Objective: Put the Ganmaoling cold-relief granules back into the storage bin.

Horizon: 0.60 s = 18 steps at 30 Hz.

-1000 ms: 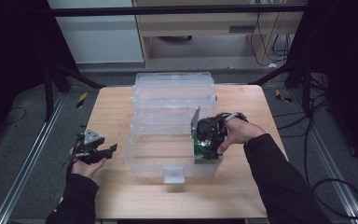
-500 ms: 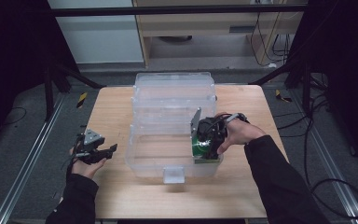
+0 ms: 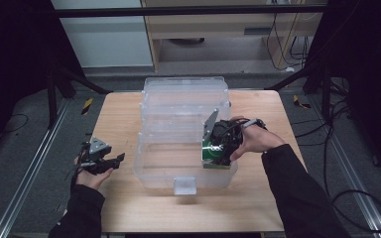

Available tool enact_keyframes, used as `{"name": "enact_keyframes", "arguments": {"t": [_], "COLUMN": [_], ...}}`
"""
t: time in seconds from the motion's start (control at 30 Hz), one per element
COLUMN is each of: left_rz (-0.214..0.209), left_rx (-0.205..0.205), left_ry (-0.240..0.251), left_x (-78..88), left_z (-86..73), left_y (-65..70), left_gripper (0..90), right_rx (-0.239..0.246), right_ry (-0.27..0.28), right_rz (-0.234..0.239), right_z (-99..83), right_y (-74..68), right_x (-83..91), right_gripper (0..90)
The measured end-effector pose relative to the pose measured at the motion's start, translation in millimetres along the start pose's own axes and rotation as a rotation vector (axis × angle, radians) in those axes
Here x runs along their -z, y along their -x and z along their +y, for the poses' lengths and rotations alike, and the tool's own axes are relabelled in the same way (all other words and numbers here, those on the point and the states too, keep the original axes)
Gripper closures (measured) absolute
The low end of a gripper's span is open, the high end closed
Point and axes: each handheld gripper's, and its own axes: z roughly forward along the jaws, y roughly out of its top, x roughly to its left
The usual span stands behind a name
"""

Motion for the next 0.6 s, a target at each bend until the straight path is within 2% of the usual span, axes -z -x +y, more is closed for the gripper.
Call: {"name": "enact_keyframes", "arguments": {"t": [0.07, 0.27, 0.4, 0.6], "left_rz": [0.000, -0.001, -0.002, -0.001], "left_rx": [-0.003, -0.004, -0.003, -0.006], "left_ry": [-0.001, -0.002, -0.003, -0.005], "left_x": [-0.1, -0.2, -0.5, -1.2], "left_z": [-0.1, 0.0, -0.3, -0.2], "left_y": [0.3, 0.7, 0.3, 1.2], "left_gripper": [38.5, 38.5, 38.5, 38.5], "right_rx": [-0.022, -0.017, -0.068, -0.031], "right_ry": [0.016, -0.031, -0.037, -0.085], "right_rz": [-0.003, -0.008, 0.017, 0.014], "right_z": [0.6, 0.9, -4.4, -8.5], "right_y": [0.3, -0.7, -0.8, -2.6], "right_x": [1.6, -10.7, -20.4, -30.9], "right_gripper": [17.4, 17.4, 17.4, 17.3]}}
